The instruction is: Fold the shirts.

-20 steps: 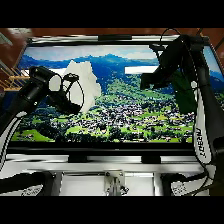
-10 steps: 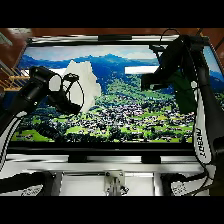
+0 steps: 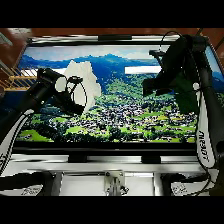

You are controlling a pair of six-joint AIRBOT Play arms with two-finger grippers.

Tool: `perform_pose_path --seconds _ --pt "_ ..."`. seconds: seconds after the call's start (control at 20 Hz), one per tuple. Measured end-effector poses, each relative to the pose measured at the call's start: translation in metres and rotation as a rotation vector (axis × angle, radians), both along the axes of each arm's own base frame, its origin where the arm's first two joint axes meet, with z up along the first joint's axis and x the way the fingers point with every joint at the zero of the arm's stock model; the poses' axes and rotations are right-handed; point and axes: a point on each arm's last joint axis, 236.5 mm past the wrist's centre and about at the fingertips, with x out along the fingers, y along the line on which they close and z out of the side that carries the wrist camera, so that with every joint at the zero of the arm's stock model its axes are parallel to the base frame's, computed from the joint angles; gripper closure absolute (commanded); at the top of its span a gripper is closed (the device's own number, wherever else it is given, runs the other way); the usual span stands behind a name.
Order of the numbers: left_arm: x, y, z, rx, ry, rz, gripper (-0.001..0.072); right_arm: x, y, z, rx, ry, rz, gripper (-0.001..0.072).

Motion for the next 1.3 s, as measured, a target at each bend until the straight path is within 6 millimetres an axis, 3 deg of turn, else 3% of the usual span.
perform_pose_path --seconds 0.15,0.2,0.25,0.55,0.8,0.95,1.1,1.3 --pt "0.005 -0.003 -0.006 -0.006 -0.005 0.006 0.0626 -0.007 -0.001 0.0 0.006 -0.018 -0.008 0.0077" --pt "0.007 -0.002 -0.008 -0.007 -0.009 0.008 0.0343 -0.009 -0.001 -0.001 0.008 -0.023 -0.012 0.0078" --pt "0.011 -0.001 -0.008 -0.008 -0.017 0.012 -0.0009 -0.01 -0.001 -0.003 0.011 -0.028 -0.017 0.0078" --pt "0.03 0.021 -0.009 0.0 -0.057 0.043 -0.0013 -0.011 0.013 -0.03 0.078 -0.021 -0.053 0.0077" --pt "0.079 0.051 -0.006 -0.072 -0.201 0.214 -0.0013 -0.013 0.03 -0.039 0.154 -0.01 -0.071 0.0078" --pt "0.114 0.057 -0.004 -0.201 -0.289 0.354 -0.0013 -0.004 0.035 -0.039 0.179 -0.044 -0.08 0.0077" --pt "0.136 0.066 -0.017 -0.287 -0.303 0.457 -0.0013 0.008 0.039 -0.037 0.198 -0.093 -0.095 0.0077" --pt "0.149 0.083 -0.047 -0.314 -0.271 0.539 -0.0013 0.019 0.041 -0.034 0.212 -0.137 -0.108 0.0077"
